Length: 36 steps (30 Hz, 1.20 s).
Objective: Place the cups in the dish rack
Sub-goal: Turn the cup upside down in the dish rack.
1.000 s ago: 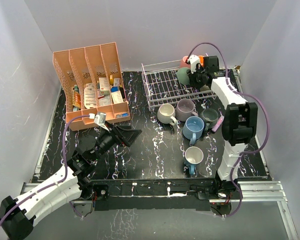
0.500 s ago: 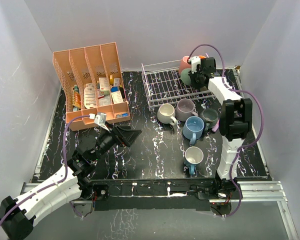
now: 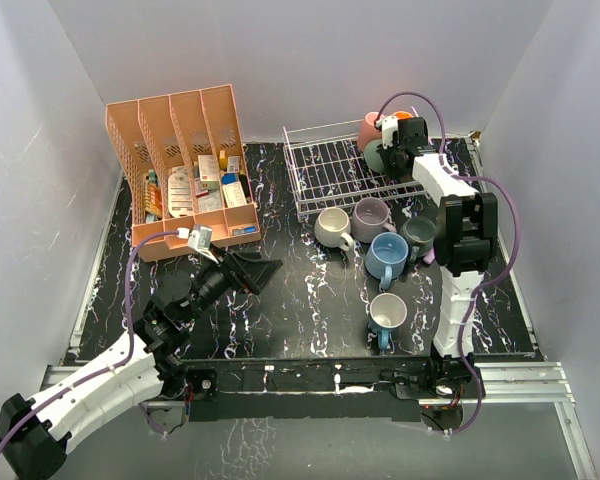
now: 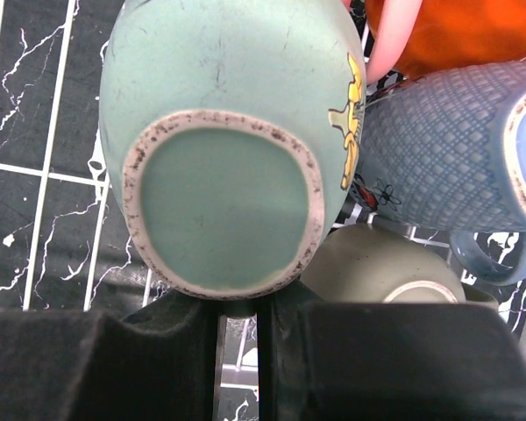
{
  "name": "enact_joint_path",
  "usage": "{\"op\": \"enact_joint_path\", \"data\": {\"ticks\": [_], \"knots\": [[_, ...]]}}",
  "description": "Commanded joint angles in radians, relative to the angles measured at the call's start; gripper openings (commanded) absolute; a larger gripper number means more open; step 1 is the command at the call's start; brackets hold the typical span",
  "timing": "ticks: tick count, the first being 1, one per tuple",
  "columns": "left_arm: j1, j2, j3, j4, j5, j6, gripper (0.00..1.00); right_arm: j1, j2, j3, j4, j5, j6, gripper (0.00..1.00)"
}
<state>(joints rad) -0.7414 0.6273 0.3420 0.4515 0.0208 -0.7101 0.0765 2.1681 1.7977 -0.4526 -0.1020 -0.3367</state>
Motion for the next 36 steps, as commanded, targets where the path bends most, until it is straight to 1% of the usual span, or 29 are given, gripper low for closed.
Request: {"op": "enact_joint_path", "data": {"ticks": [1,15,25,36], "knots": [[0.005,-0.031,0.001,0.005,-0.01,0.009,0.97,-0.003,0.002,0.088,0.066,0.035,0.015,0.15],[0.005,-0.047,-0.001,-0.008,-0.015,0.006,0.97,-0.004,0.029,0.092,0.065,0.074,0.011,0.2],[0.005,-0.046,-0.003,-0.007,-0.015,0.006,0.97,-0.004,0.02,0.082,0.064,0.078,0.01,0.3],[0.005,-0.051,-0.004,-0.008,-0.015,0.004,0.97,-0.005,-0.027,0.049,0.095,0.09,0.025,0.3]]}}
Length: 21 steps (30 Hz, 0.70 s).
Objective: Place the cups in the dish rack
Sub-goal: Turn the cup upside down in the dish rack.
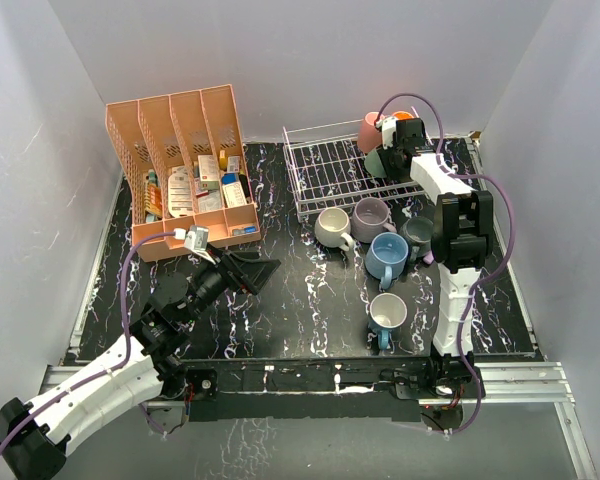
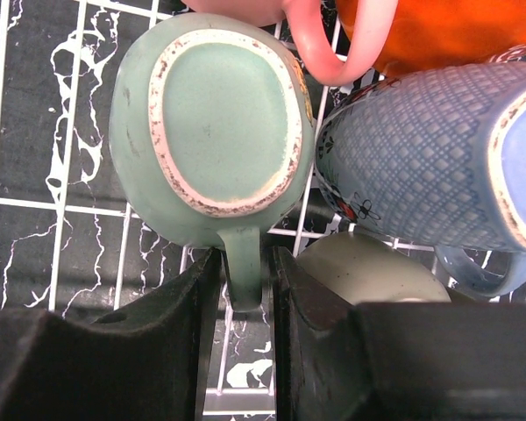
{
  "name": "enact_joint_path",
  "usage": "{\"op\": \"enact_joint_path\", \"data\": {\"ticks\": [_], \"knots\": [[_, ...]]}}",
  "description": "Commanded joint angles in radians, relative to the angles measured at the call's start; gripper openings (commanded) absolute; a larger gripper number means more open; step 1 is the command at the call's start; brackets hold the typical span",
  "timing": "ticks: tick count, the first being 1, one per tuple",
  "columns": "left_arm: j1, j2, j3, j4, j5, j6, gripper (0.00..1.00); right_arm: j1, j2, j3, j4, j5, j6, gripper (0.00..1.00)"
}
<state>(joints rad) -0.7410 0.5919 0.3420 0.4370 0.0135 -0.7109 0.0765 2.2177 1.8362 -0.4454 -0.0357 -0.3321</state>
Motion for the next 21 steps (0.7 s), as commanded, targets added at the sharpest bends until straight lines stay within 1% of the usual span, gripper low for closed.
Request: {"op": "enact_joint_path", "data": {"ticks": [1,6,10,14,17,21], "knots": [[0.005,-0.014,-0.005,0.009,-0.007,0.005,0.97,-0.004,-0.08,0.009,0.094,0.035,0.022,0.3],[0.005,-0.006,-0.002,0.016,-0.006,0.004,0.97,-0.005,-0.094,0.012,0.113,0.063,0.032,0.3],[0.005,0.001,0.0,0.019,-0.004,0.005,0.97,-0.009,-0.108,0.014,0.116,0.052,0.037,0.35],[0.005,0.006,0.004,0.019,-0.004,0.007,0.97,-0.014,-0.129,0.019,0.096,0.028,0.036,0.37],[0.005,0.01,0.006,0.022,-0.004,0.008,0.97,-0.015,-0.164,0.014,0.065,-0.032,0.009,0.39],[0.005,0.023,0.006,0.034,-0.002,0.008,0.97,-0.016,-0.243,-0.051,0.062,-0.206,-0.072,0.4]]}}
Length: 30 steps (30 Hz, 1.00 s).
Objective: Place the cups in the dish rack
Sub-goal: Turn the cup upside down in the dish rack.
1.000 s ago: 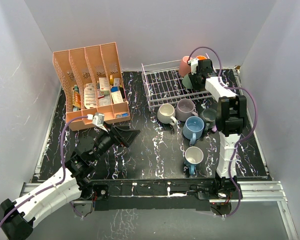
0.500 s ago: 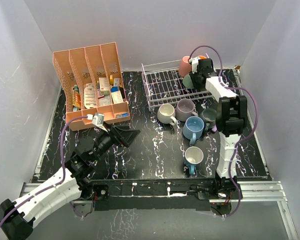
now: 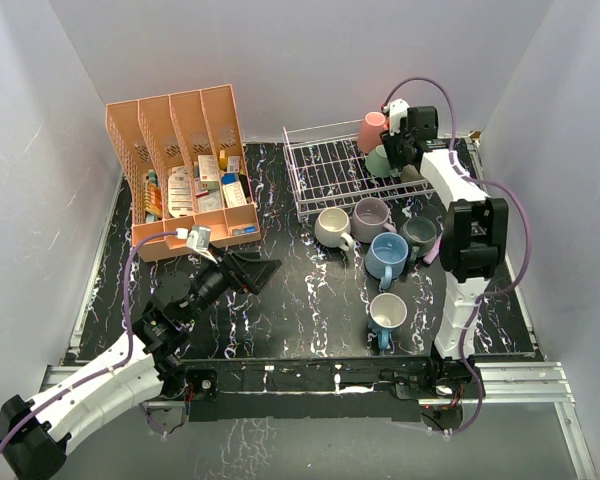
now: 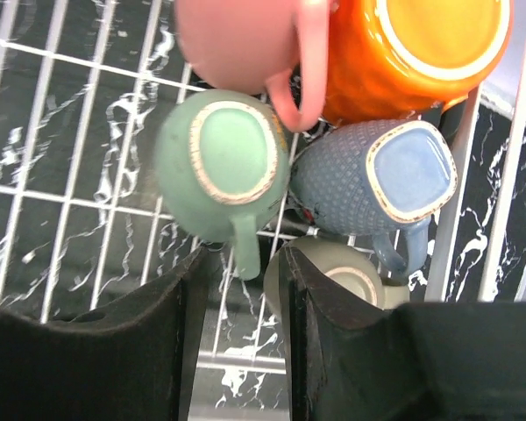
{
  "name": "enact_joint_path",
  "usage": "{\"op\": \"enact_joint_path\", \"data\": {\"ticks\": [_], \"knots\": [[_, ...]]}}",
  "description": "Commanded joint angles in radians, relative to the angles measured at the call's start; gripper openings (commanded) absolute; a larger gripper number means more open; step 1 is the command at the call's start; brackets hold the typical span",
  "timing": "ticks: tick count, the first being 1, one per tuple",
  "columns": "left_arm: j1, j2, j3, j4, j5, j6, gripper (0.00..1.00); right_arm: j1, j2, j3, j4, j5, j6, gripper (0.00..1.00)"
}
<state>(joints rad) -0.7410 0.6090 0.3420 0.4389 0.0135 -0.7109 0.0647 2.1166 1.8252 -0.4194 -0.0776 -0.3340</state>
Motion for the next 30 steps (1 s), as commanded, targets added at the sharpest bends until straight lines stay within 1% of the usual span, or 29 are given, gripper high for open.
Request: {"op": "enact_joint_path", "data": {"ticks": [1,5,8,10,12,16,19,23,30], "knots": [[0.005,0.011,0.007,0.037,0.0,0.006,0.97,-0.004,-0.158,-0.056,0.038,-0.208,-0.091,0.4],[0.005,0.026,0.012,0.045,0.009,0.005,0.97,-0.004,-0.18,-0.072,0.015,-0.387,-0.152,0.39],[0.005,0.02,0.011,0.037,0.01,0.003,0.97,-0.004,-0.147,-0.044,-0.017,-0.477,-0.177,0.23],[0.005,0.009,0.01,0.028,0.006,0.003,0.97,-0.003,-0.105,0.005,-0.056,-0.507,-0.184,0.13],[0.005,-0.007,0.007,0.019,0.0,0.003,0.97,-0.004,-0.054,0.063,-0.1,-0.511,-0.172,0.11],[0.005,-0.025,0.003,0.005,-0.007,0.002,0.97,-0.004,0.016,0.13,-0.115,-0.464,-0.126,0.11],[0.005,-0.028,0.001,0.0,-0.01,0.002,0.97,-0.005,0.048,0.156,-0.092,-0.367,-0.092,0.11],[0.005,-0.02,0.0,0.007,-0.008,0.0,0.97,-0.004,0.096,0.206,-0.082,-0.276,-0.065,0.11],[0.004,-0.016,0.0,0.006,-0.009,-0.002,0.97,-0.004,0.115,0.215,-0.034,-0.151,-0.039,0.12]]}}
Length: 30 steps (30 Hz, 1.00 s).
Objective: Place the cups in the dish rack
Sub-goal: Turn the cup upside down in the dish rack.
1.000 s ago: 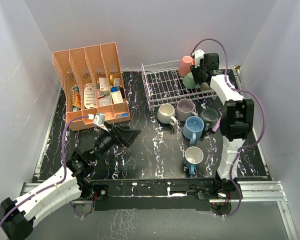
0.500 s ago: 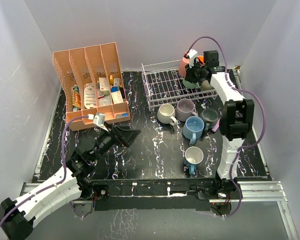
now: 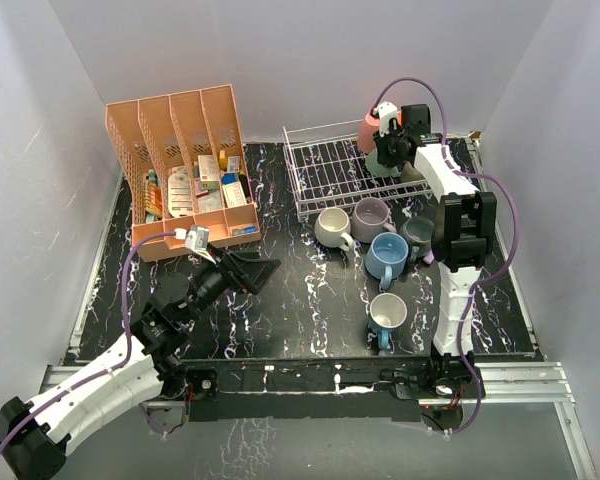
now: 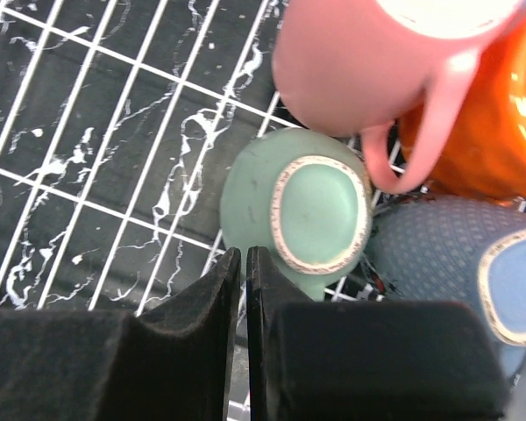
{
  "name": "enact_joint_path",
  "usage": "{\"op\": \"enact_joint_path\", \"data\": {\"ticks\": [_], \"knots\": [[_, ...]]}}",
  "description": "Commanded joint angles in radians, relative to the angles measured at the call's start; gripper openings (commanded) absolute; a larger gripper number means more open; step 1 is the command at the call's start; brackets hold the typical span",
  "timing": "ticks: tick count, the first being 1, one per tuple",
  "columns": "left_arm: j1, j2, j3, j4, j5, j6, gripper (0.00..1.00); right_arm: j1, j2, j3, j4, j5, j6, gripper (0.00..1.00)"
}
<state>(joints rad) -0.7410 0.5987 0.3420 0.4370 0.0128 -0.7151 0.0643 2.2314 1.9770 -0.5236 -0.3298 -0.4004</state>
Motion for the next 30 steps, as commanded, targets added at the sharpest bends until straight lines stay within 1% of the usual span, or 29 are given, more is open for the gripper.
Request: {"op": "enact_joint_path", "data": {"ticks": [1,4,7,10,14,18,21,24,26,27,30], "knots": [[0.005,-0.006,0.0,0.007,-0.009,0.002,0.97,-0.003,0.003,0.063,0.071,0.119,0.028,0.12],[0.005,-0.007,0.0,0.006,-0.011,0.002,0.97,-0.01,0.0,0.058,0.072,0.145,0.029,0.12],[0.005,-0.005,0.0,0.006,-0.011,0.002,0.97,-0.017,-0.01,0.046,0.071,0.132,0.033,0.12],[0.005,0.001,0.003,0.008,-0.009,0.003,0.97,-0.021,-0.043,0.015,0.047,0.027,0.015,0.14],[0.005,0.006,0.008,0.007,-0.005,0.003,0.97,-0.02,-0.119,-0.069,0.049,-0.118,-0.02,0.22],[0.005,0.0,0.008,0.003,-0.005,0.002,0.97,-0.026,-0.17,-0.131,0.053,-0.158,-0.031,0.25],[0.005,-0.003,0.005,0.003,-0.005,0.002,0.97,-0.042,-0.177,-0.159,0.06,-0.139,-0.029,0.24],[0.005,-0.002,0.006,0.006,-0.003,0.002,0.97,-0.06,-0.167,-0.157,0.055,-0.091,-0.015,0.22],[0.005,0.001,0.008,0.008,-0.002,0.002,0.97,-0.061,-0.149,-0.133,0.037,-0.068,-0.015,0.18],[0.005,0.003,0.008,0.009,-0.001,0.003,0.97,-0.088,-0.135,-0.114,0.022,-0.064,-0.015,0.16],[0.005,0.009,0.009,0.019,0.002,0.002,0.97,-0.103,-0.093,-0.054,-0.033,-0.063,-0.015,0.12]]}}
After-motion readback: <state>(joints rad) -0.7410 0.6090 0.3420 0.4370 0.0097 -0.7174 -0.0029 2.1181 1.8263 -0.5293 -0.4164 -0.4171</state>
